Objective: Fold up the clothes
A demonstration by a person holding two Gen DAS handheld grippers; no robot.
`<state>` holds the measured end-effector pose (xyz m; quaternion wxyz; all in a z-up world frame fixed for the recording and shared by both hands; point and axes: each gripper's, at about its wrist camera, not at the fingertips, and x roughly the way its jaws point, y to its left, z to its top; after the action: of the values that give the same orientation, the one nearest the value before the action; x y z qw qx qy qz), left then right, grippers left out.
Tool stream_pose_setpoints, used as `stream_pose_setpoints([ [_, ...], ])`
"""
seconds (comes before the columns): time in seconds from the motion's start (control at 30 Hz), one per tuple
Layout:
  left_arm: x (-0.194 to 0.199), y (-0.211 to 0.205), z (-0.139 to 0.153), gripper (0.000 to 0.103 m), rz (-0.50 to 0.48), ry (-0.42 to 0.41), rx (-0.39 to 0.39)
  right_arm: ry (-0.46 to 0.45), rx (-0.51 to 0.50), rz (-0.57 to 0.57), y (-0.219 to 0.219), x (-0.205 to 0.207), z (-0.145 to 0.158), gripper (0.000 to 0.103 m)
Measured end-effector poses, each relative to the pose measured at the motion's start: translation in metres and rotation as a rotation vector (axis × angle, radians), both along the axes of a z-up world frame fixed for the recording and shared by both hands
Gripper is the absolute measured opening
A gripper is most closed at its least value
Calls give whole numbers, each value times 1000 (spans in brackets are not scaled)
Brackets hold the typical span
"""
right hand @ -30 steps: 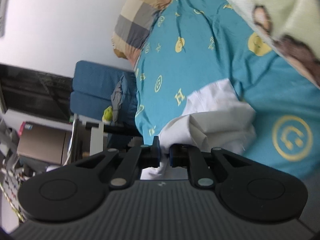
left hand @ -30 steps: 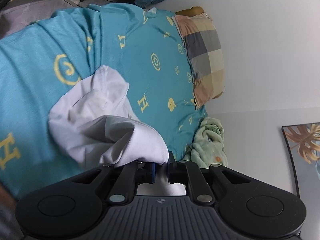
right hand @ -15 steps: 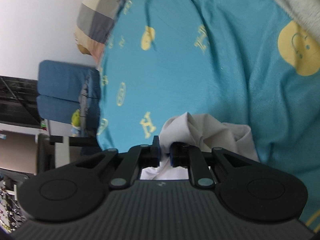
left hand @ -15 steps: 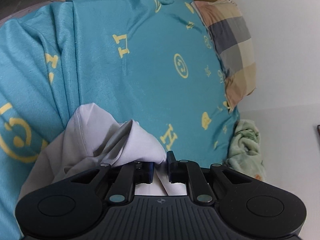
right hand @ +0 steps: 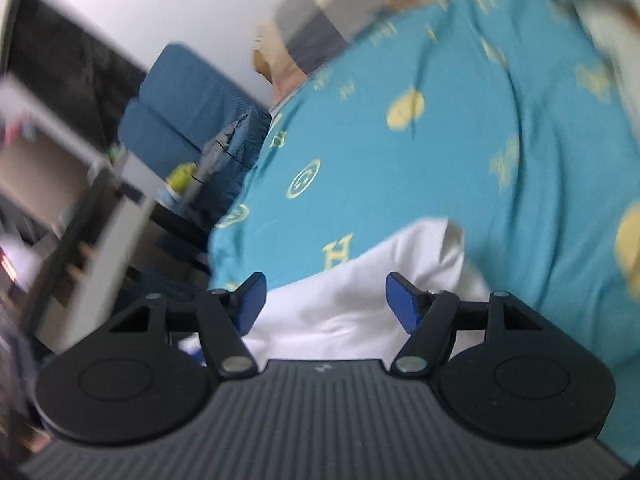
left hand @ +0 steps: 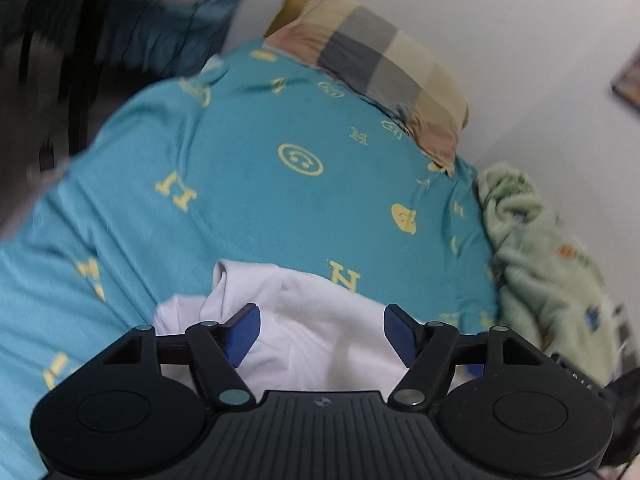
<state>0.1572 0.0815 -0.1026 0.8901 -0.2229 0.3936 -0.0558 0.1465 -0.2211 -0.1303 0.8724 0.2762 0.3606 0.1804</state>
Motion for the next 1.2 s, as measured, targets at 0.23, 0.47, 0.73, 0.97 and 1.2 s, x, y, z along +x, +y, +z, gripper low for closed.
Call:
stream_pose_setpoints([
  [0.23, 19, -16, -26, 72, -45, 39, 170, -5, -247, 58, 16, 25, -23, 32],
  [0.47, 19, -24, -32, 72, -71, 39, 249, 9, -281, 68, 22, 24, -30, 31],
  [0.73, -8, -35, -9, 73, -105, -28, 271, -44, -286, 82, 24, -13, -1, 31],
  [0.97, -3, -48, -28, 73, -138, 30, 326, 22, -342, 146, 41, -16, -22, 30],
  [1.2, -15, -56, -21, 73, -140, 11, 327, 29, -342, 129, 40, -20, -19, 31],
])
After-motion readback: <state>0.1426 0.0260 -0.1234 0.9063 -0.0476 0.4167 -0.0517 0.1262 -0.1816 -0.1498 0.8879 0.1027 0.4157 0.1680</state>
